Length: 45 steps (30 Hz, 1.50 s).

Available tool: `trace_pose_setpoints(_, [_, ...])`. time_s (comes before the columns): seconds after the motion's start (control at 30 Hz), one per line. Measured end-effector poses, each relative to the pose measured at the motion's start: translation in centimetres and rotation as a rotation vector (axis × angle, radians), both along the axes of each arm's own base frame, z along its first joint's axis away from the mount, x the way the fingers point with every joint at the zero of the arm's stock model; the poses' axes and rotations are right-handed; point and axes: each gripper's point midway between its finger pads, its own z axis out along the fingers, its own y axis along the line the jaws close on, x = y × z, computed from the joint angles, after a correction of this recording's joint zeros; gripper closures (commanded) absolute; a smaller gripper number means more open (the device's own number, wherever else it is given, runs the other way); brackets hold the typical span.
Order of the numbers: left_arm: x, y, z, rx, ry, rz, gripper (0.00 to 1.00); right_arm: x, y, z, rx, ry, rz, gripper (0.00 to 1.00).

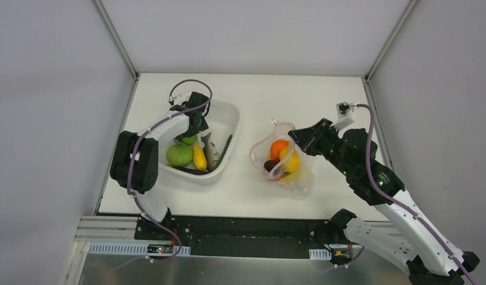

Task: Place the food in the zip-top bag and seal the zipper
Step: Pick up the fake fruit from the bin, then place the fake fruit in the zipper food storage bag.

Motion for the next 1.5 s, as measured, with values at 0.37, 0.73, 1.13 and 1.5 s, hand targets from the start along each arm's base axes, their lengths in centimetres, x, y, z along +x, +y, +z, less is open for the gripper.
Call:
trace_pose_setpoints(0.37, [0.0, -0.8, -1.7, -0.037, 0.051, -0.037, 0.65, 0.4, 0.4, -0.6, -0.015, 0.018, 0.003, 0.93])
trace_pose_setpoints(0.73, [-1.2, -2.7, 7.6, -0.19, -0.194, -0.191, 0.67, 0.3, 0.4, -0.6, -0.012, 0.018, 0.005, 0.93])
trace_pose_setpoints(1.13, [-5.8, -9.2, 19.0, -0.488, -0.537, -0.513, 0.66, 0.6, 1.1, -0.7, 0.011, 0.025, 0.019, 0.93])
trace_pose_setpoints(1.5, [-14.2, -22.4, 24.8, -0.747, -0.586, -1.081, 0.64, 0.5, 1.4, -0.9, 0.021, 0.037, 0.031, 0.93])
